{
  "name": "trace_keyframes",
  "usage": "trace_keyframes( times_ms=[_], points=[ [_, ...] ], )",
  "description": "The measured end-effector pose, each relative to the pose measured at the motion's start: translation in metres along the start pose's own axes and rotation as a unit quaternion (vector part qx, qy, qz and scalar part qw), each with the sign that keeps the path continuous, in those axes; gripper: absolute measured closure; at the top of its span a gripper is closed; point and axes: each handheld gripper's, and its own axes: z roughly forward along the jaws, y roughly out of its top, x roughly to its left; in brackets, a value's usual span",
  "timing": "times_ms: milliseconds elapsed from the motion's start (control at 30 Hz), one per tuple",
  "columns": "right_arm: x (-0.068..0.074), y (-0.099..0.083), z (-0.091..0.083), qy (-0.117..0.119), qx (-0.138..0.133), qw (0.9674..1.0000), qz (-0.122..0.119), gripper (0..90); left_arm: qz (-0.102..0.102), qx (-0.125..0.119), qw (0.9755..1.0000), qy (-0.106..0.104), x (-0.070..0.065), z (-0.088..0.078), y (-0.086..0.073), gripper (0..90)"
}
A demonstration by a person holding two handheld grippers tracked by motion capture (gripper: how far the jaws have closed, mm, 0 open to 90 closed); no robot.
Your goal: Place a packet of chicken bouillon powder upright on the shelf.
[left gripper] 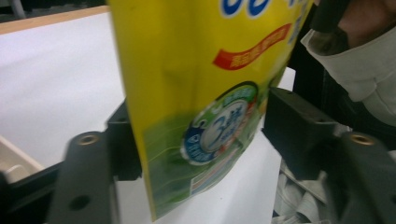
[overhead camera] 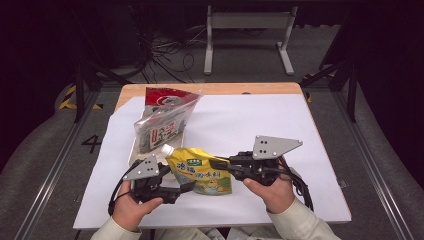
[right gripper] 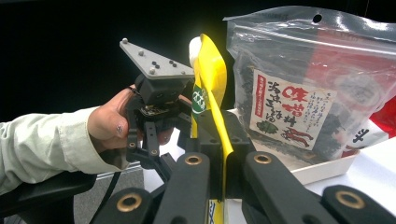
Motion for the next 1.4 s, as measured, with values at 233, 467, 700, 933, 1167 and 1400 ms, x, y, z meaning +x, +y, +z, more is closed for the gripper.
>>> trace_keyframes(
  times_ms=[233,467,700,933,1167,1400],
  points=[
    [-0.003,-0.003,0.000,0.001,-0.013,0.9999,0.006,88.3,0.016,-0.004,0.9996,-0.021,-0.005,-0.003,0.002,66.4],
    [-0.003,-0.004,0.000,-0.003,-0.016,0.9999,0.003,87.3,0.020,0.005,0.9996,-0.019,-0.007,-0.009,0.005,70.8],
    [-0.007,-0.006,0.000,-0.002,-0.015,0.9999,0.003,85.0,0.023,0.018,0.9995,-0.016,-0.009,-0.014,0.008,73.6],
    [-0.008,-0.006,0.001,-0.010,-0.009,0.9999,-0.001,80.1,0.043,0.033,0.9985,0.000,-0.011,-0.019,0.012,74.1],
    [-0.009,-0.006,-0.002,-0.028,-0.003,0.9996,-0.009,69.1,0.059,0.042,0.9974,0.001,-0.013,-0.023,0.015,74.7],
    [-0.012,-0.006,-0.007,-0.043,-0.002,0.9990,-0.008,53.7,0.062,0.038,0.9973,-0.004,-0.011,-0.027,0.016,75.0]
  ],
)
